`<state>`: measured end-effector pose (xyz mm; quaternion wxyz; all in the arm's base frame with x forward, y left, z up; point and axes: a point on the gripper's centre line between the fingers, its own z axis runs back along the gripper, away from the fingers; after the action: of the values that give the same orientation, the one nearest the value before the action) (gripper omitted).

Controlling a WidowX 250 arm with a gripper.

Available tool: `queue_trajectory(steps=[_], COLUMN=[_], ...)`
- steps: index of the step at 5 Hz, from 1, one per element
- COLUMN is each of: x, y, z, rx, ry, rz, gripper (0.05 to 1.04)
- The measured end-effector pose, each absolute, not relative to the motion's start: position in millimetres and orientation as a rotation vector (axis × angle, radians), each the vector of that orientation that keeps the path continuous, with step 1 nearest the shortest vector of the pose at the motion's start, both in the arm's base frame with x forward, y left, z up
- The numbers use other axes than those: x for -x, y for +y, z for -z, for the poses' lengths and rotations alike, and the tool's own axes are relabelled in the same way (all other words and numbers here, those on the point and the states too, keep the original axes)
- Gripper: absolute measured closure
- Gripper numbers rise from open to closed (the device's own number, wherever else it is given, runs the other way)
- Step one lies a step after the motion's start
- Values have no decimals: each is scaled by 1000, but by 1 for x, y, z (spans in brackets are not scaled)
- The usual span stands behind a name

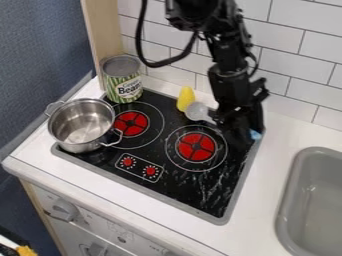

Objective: Move the blue spoon on the right side stove

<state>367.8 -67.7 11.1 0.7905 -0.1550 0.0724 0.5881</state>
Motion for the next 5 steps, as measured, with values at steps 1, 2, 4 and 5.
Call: queue_trajectory(steps=[1, 2, 4, 5], x=[-381, -387, -358, -341], y=[-52, -45, -59, -68], z=[-21, -21, -13, -8], rx=[355, 355, 319, 298], ry=[134, 131, 176, 186], rz=[-1292, -1297, -1244, -1209], gripper=[753, 753, 753, 753])
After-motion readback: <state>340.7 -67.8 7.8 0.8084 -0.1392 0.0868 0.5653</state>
